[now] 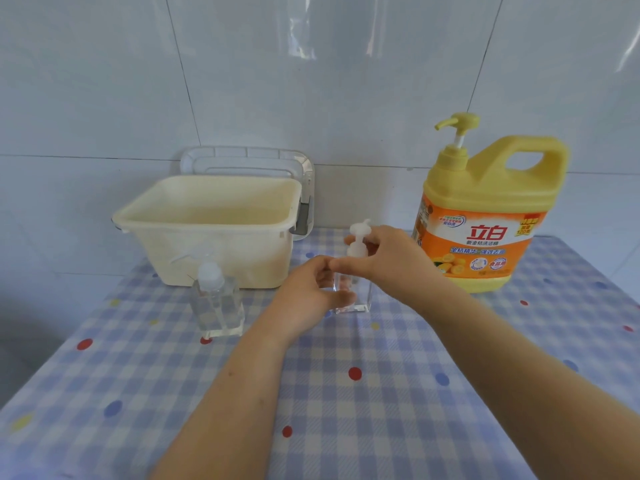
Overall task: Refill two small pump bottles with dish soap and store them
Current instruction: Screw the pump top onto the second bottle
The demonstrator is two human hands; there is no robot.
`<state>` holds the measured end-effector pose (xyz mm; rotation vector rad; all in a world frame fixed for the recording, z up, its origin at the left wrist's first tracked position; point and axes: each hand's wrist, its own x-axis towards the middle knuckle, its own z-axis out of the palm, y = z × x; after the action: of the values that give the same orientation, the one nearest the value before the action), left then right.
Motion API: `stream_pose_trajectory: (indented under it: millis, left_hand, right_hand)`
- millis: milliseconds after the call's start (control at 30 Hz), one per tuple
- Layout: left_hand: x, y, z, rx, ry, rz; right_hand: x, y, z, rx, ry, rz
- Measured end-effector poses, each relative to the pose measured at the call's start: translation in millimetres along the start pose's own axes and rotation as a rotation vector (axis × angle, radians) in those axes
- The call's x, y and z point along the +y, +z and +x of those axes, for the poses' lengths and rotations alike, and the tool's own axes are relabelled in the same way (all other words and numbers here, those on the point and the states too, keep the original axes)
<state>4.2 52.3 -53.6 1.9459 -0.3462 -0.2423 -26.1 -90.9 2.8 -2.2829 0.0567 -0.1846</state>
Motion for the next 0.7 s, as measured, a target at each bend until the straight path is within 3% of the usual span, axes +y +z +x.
stream_pose_trajectory:
  millis: [267,700]
  left_hand:
    - [1.3,0.2,-1.3,-0.001,0.025,-0.047]
    - [3.6,0.5,-2.0,0.009,-0.003,0.0]
  right_hand:
    - [7.0,-28.0,7.3,-0.207,0.027,0.417]
    - [5.6,-2.0,5.1,0.03,-0.023,0.091]
